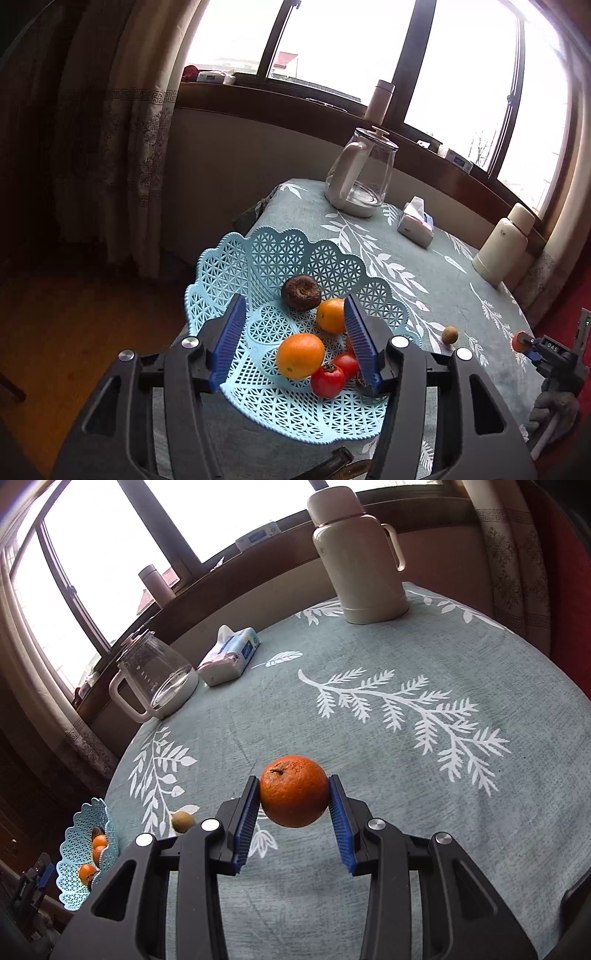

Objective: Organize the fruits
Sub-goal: 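Carry the orange into the basket with the left tool while the right tool holds its orange, then move the right tool with its orange over the basket and open it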

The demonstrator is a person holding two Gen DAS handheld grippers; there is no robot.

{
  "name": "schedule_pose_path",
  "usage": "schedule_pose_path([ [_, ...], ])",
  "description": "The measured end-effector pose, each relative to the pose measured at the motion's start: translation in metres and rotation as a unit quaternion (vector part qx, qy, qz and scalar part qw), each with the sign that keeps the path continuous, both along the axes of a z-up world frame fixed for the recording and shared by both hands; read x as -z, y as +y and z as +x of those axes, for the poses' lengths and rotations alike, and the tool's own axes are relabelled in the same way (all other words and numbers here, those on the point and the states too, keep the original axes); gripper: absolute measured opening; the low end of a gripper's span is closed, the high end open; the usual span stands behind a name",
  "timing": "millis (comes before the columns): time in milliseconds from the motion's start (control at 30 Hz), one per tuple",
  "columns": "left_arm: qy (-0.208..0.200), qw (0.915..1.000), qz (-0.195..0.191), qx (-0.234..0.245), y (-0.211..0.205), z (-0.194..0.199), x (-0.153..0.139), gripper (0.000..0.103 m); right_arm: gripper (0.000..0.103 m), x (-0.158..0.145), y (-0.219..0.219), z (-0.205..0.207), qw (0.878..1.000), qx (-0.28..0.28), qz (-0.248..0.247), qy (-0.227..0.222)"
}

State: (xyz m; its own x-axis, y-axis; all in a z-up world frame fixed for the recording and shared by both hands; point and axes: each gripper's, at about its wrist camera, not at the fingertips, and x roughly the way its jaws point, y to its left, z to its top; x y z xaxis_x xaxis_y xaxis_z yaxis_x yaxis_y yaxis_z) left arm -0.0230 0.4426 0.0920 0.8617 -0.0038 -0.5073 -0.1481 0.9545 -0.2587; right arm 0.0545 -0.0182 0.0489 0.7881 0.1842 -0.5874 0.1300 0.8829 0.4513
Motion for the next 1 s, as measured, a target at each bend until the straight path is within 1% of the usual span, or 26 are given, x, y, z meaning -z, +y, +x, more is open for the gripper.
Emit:
schedule_pose_path([
  [33, -0.003, 1.0000, 0.003, -0.003, 0.001, -0.002, -0.001, 0.058, 0.038, -0.005, 0.008, 0.000, 1.000, -0.012, 0.000, -0.003],
  [167, -0.022, 0.9996, 0.009, -0.018, 0.007, -0.011, -0.006, 0.076, 0.038, -0.026, 0.048, -0.001, 0.998, -0.067, 0.000, -0.018],
  [200, -0.026, 0.9994, 0.012, -0.021, 0.008, -0.013, -0.007, 0.078, 0.038, -0.031, 0.059, -0.001, 0.996, -0.082, -0.002, -0.022],
  [267, -0.032, 0.9990, 0.015, -0.027, 0.011, -0.018, -0.010, 0.079, 0.038, -0.042, 0.083, -0.001, 0.993, -0.115, -0.003, -0.028],
  [400, -0.045, 0.9985, 0.009, -0.031, 0.016, -0.026, -0.015, 0.080, 0.038, -0.056, 0.133, -0.004, 0.983, -0.183, 0.000, -0.032],
  [633, -0.068, 0.9970, 0.001, -0.035, 0.020, -0.038, -0.023, 0.083, 0.038, -0.064, 0.218, -0.008, 0.959, -0.282, -0.002, -0.016],
  [800, -0.075, 0.9966, -0.002, -0.036, 0.024, -0.043, -0.025, 0.083, 0.038, -0.064, 0.272, -0.015, 0.943, -0.331, -0.027, -0.013],
  [900, -0.075, 0.9963, -0.008, -0.041, 0.029, -0.044, -0.023, 0.083, 0.038, -0.059, 0.294, -0.014, 0.936, -0.350, -0.034, -0.004],
  [1000, -0.074, 0.9962, -0.014, -0.044, 0.032, -0.045, -0.021, 0.084, 0.039, -0.055, 0.310, -0.015, 0.930, -0.367, -0.030, 0.002],
])
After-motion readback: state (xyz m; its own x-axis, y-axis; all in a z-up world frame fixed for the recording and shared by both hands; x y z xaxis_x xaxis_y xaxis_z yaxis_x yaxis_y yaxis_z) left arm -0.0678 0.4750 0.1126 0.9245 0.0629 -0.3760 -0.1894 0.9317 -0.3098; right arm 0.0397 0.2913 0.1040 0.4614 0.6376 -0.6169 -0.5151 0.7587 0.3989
